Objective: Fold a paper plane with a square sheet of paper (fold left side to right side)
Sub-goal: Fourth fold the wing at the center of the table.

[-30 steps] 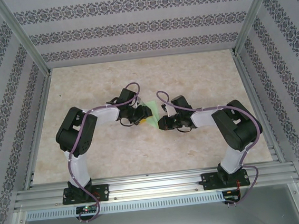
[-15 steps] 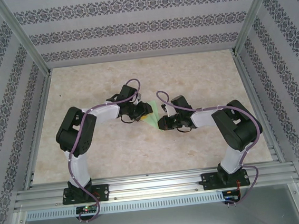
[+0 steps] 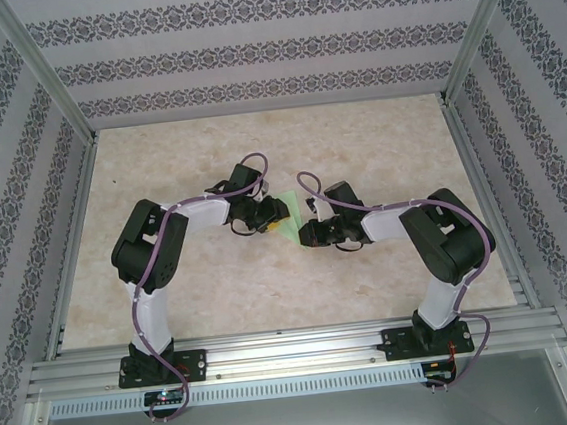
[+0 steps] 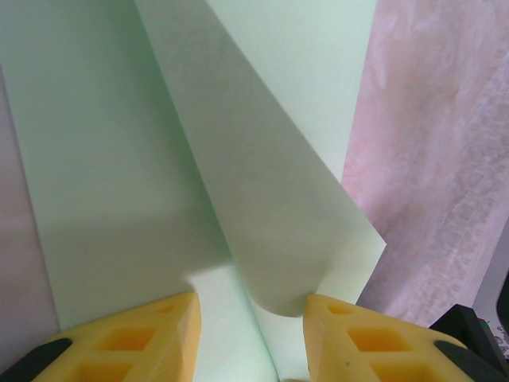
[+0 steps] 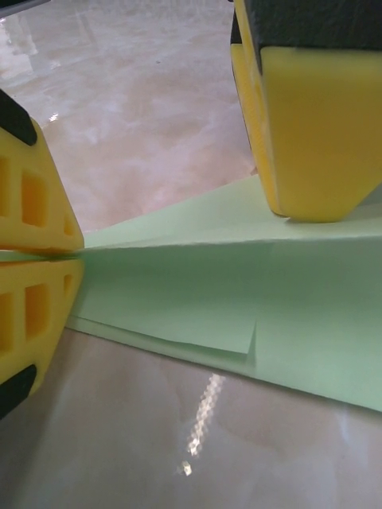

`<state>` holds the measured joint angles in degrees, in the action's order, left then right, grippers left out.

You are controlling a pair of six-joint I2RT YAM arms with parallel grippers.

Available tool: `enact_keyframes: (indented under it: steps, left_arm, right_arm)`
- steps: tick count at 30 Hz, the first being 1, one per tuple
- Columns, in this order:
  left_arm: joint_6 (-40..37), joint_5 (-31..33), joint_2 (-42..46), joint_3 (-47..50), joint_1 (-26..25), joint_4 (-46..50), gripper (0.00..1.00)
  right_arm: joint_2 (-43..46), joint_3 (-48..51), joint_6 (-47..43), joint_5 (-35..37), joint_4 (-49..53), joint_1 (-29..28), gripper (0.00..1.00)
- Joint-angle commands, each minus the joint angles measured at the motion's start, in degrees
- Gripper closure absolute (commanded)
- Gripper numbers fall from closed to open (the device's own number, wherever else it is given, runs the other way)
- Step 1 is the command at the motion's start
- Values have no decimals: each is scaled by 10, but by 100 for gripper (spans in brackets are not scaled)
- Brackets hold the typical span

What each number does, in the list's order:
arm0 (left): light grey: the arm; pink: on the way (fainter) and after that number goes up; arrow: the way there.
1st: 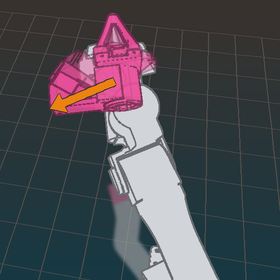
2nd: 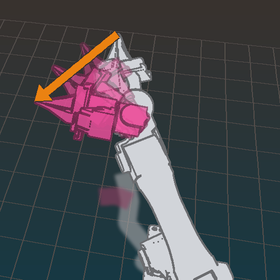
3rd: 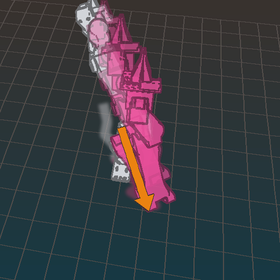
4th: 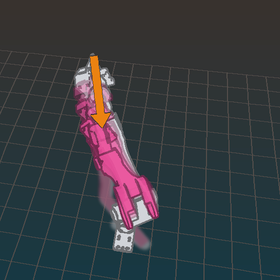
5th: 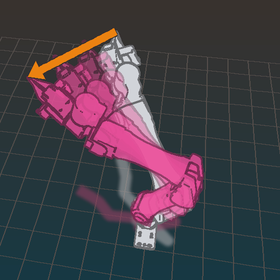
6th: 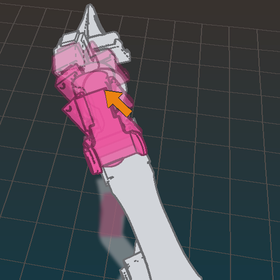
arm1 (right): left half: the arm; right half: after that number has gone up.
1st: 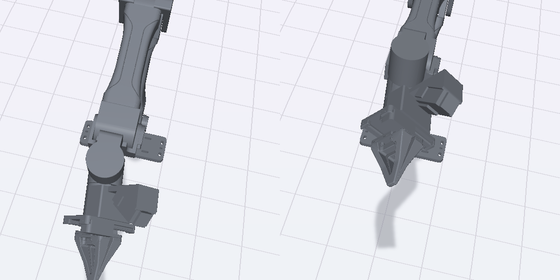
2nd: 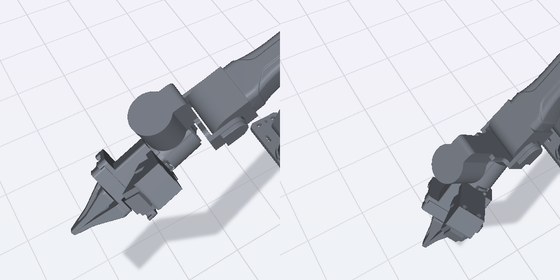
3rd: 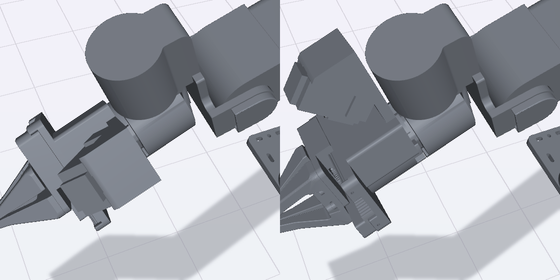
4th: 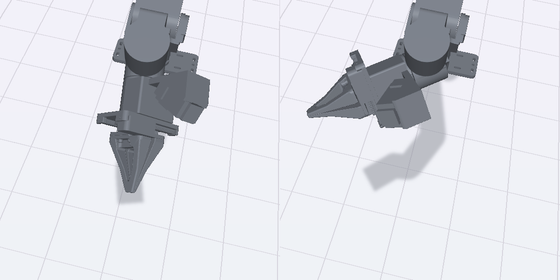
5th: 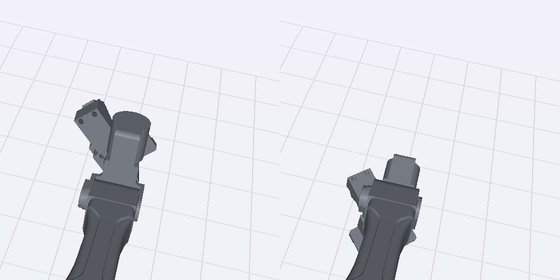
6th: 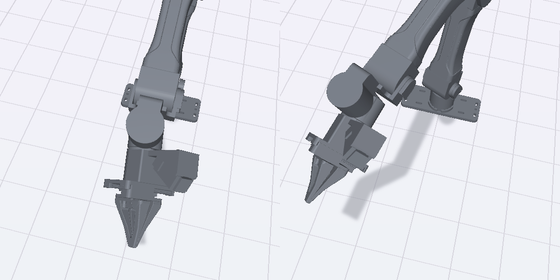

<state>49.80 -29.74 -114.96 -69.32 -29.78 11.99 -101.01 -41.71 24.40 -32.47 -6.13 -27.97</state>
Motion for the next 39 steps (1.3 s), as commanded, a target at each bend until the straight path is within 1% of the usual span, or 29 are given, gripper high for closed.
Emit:
enact_keyframes:
  steps: [1, 5, 12, 16, 19, 23, 29, 39]
  left_arm:
    - [3, 2, -16, -4, -6, -10, 60]
    - [1, 6, -15, -2, -5, -7, 60]
    - [-1, 10, -17, 0, -6, -1, 60]
    - [-1, 10, -16, 0, -5, 0, 60]
    - [-1, 10, -15, 1, -5, -1, 60]
    - [-1, 10, -14, 1, -6, -1, 60]
    - [-1, 10, -13, 3, -6, 0, 60]
    - [-2, 9, -14, 4, -5, 0, 60]
  right_arm:
    - [-4, 2, 3, -3, -11, 5, 87]
    - [11, -1, 3, -2, -3, 8, 83]
    - [50, -21, -12, 8, 45, 19, 75]
    - [58, -35, 0, -16, 39, 45, 71]
    - [43, -58, 11, -41, 27, 56, 71]
    - [0, -93, 24, -66, 9, 62, 70]
    - [-58, -124, 50, -84, -27, 65, 71]
    - [-93, -135, 56, -100, -40, 64, 73]
